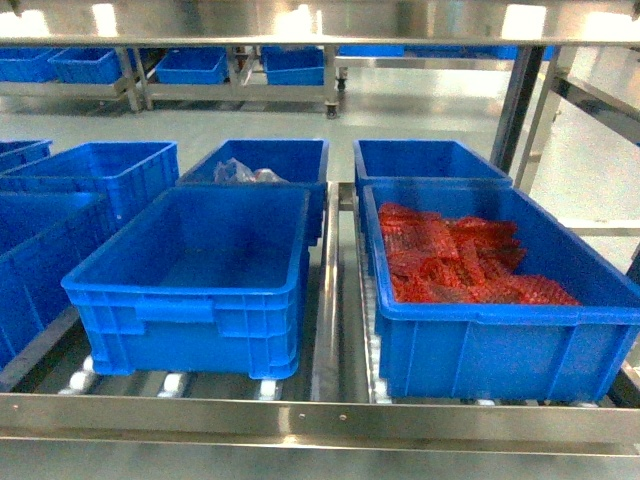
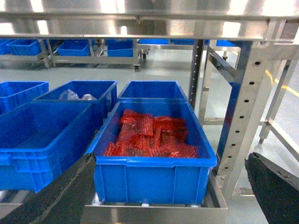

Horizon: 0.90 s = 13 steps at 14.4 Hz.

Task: Pick blue part to blue bin on bottom shelf

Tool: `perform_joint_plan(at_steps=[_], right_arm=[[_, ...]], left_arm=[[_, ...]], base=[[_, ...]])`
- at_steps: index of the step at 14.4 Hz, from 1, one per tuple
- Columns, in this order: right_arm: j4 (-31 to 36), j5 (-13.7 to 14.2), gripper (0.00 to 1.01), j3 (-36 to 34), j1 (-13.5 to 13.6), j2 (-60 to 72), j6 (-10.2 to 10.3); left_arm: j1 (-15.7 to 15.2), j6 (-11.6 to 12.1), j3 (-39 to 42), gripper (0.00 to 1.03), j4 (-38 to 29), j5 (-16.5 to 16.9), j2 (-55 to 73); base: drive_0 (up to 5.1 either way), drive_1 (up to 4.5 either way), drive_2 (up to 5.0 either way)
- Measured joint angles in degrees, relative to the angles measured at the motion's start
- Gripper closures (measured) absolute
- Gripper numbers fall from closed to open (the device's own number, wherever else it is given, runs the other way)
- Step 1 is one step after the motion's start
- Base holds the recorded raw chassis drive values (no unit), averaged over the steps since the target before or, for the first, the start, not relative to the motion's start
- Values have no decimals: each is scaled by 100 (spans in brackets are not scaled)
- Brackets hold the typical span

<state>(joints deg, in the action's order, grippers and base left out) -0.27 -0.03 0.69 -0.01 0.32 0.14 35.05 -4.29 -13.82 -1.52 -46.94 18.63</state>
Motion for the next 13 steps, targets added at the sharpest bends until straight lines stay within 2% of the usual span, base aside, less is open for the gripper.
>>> perform_joint_plan(at_steps=[13], right_arm=[[-7, 7, 3, 0, 0, 0, 4]], left_arm=[[0, 0, 4, 60, 17, -2, 0]], base=[[0, 0, 0]])
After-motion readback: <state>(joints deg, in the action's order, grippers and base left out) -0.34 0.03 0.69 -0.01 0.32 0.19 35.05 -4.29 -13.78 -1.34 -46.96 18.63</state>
